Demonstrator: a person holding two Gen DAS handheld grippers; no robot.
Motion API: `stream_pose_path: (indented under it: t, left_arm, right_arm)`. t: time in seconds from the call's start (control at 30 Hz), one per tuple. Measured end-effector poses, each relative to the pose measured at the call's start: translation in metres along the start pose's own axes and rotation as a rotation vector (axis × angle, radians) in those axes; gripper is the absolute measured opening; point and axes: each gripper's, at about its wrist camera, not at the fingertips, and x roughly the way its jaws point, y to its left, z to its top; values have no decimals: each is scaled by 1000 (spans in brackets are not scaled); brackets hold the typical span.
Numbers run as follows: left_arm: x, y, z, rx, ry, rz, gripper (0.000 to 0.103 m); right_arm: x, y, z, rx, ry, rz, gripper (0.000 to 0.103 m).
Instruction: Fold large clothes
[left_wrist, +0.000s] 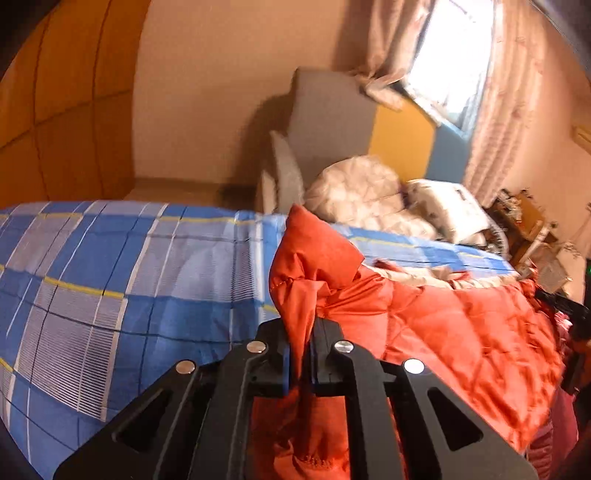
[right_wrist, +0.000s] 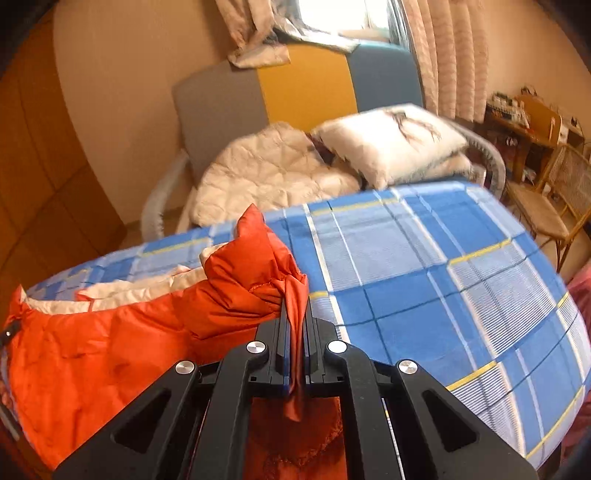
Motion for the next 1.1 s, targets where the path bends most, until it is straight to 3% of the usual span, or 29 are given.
stream_pose_path:
  t: [0.03,0.07,0.1,0.17,0.27,0.4,0.53,0.63,0.67,0.73,0.8,0.83,0.97,1.1]
  left_arm:
    - [6,0,0,-7,16,5,10]
    - [11,1,-1,-13,25,29,20]
    - [12,3,-1,-29,26,51,36]
    - [4,9,-1,-84,3,44,64]
    - [-23,13,-1,-110,-70,35,64]
    - [-59,-6,-12,-45,-115,-90,58]
    - [-62,-45,-35,56,-42,-219,56]
    - [-49,-76,-54,138,33,-262,56]
    - [-42,-85,-60,156,60,-265,55]
    - [-31,-100,-68,194,94,-250,38]
    - [-21,-110,-72,222,120,-231,12]
    - [-16,-113,-72,226,127,-206,6]
    - [2,-117,-63,211,144,-161,2]
    - [23,-115,-62,187,165,-116,2]
  right_arm:
    - [5,0,-2,3,11,-1,5]
    - [7,-2,-3,15,12,9,5]
    - [8,-5,-4,32,13,22,6]
    - [2,-12,-6,59,13,25,22]
    - [-21,-20,-12,69,-20,33,46]
    - [-60,-26,-36,36,-47,51,48]
    - [-69,-24,-64,12,-5,72,48]
    - [-59,-18,-77,-2,25,57,48]
    - [-55,-17,-79,-3,30,60,36]
    - [-47,-14,-81,-6,41,52,27]
    - [-45,-11,-79,-15,37,38,18]
    - [-47,-10,-77,-22,25,23,13]
    - [-47,-11,-63,5,-10,-13,9]
    - [-1,-5,-69,-7,81,-96,8]
